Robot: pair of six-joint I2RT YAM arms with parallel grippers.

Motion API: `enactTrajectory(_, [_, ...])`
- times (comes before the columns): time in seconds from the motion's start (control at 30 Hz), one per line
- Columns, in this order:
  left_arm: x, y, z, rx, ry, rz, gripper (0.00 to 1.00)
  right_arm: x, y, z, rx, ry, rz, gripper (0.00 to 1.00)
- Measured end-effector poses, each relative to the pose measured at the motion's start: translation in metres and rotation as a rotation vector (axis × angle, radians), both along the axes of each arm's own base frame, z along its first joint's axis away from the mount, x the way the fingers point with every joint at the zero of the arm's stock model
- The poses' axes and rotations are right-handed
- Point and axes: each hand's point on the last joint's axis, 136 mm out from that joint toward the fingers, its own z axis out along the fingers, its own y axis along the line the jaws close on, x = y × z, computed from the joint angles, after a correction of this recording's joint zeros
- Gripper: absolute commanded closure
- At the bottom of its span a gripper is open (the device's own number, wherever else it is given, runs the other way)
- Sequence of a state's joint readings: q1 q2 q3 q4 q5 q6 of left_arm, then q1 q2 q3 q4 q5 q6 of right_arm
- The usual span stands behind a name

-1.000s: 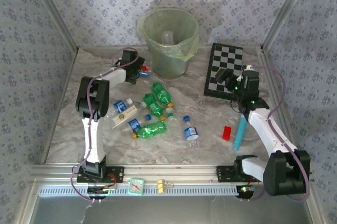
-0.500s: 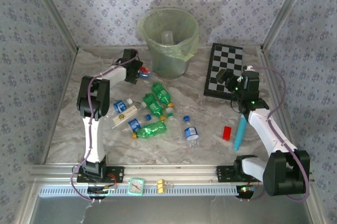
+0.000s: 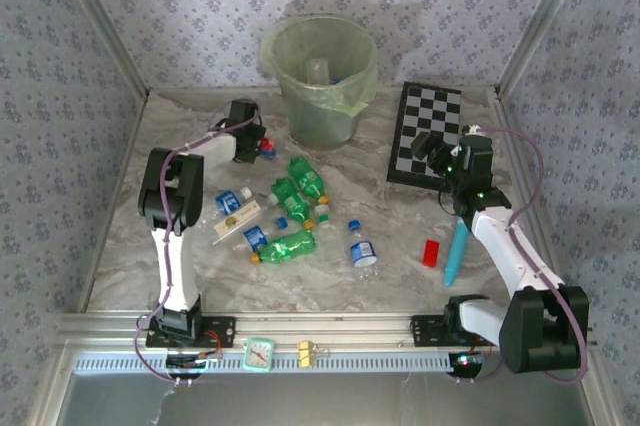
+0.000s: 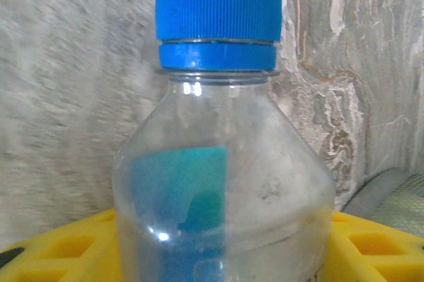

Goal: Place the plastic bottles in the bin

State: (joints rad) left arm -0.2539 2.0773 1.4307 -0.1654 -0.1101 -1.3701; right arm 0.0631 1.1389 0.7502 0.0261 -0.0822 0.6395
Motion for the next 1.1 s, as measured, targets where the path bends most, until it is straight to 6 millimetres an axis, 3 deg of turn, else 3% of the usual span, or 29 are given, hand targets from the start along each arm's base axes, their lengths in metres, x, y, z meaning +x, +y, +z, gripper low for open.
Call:
enactTrajectory(0.1, [-0.005,0.008,0.016,0.062,-0.026,-0.043,0.45,0.000,0.000,0.000,0.001,0.000,0.000,0.00])
enactTrajectory(0.2, [-0.006,0.011,0.050,0.120,-0.097,-0.107,0.45,0.000,0.000,0.000,0.001,0.000,0.002,0.00])
enactTrajectory(0.47, [-0.010,0.002,0.190,0.261,-0.458,-0.282,0.47,0.004,0.012,-0.012,0.018,0.021,0.040,0.00])
enactTrajectory(0.57, [-0.017,-0.012,0.230,0.320,-0.572,-0.350,0.47,0.005,0.020,-0.020,0.024,0.043,0.063,0.00])
enactTrajectory(0.87, [-0.031,-0.070,0.305,0.425,-0.802,-0.575,0.49,0.005,0.033,-0.025,0.023,0.054,0.095,0.00])
enactTrajectory(1.1, [-0.023,-0.099,0.380,0.461,-1.002,-0.668,0.49,0.005,0.037,-0.024,0.024,0.049,0.107,0.00])
